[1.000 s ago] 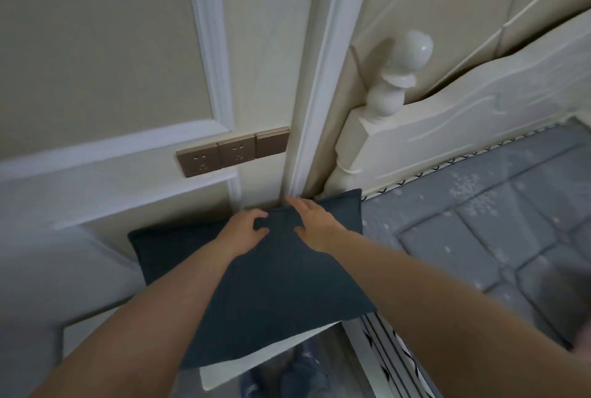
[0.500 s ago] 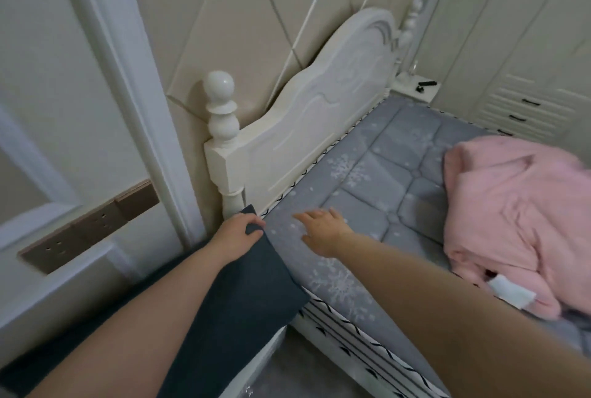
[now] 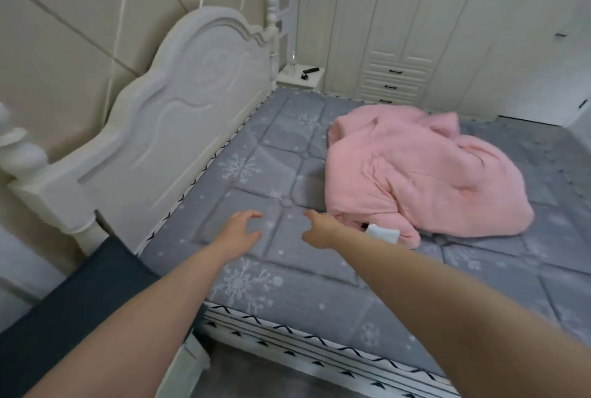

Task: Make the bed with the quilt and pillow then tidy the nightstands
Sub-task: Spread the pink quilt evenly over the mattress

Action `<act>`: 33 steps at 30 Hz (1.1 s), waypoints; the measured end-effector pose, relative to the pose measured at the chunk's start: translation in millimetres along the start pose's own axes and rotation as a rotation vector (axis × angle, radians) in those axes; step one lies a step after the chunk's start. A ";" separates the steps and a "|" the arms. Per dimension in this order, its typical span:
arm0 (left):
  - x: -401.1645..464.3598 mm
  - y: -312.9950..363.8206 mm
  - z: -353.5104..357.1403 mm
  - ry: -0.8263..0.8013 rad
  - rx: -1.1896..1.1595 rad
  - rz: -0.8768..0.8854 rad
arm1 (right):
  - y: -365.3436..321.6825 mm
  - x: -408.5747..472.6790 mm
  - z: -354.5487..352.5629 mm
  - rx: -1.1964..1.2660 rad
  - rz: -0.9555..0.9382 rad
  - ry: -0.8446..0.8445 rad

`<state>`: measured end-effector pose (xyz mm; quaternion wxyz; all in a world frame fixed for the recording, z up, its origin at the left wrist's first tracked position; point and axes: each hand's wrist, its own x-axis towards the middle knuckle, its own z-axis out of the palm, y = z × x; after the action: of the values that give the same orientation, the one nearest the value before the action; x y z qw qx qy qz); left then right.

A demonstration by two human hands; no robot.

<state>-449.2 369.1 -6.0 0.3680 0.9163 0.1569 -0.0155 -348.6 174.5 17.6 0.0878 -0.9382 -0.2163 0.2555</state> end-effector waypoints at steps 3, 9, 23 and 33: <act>20.6 54.6 37.3 -0.030 -0.013 0.065 | 67.2 -12.3 -20.0 0.044 0.084 0.078; 52.1 133.1 87.6 -0.119 0.009 0.238 | 163.6 -33.0 -48.2 0.202 0.227 0.192; 212.0 129.4 121.6 -0.425 -0.006 0.199 | 201.6 14.4 -76.2 0.265 0.408 0.221; 262.8 146.3 126.9 -0.482 -0.042 0.135 | 202.2 41.2 -98.1 0.198 0.463 0.222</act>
<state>-144.6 256.0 -38.4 0.4139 0.8867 0.0033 -0.2059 -192.9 7.6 27.5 0.1413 -0.9718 0.0409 0.1842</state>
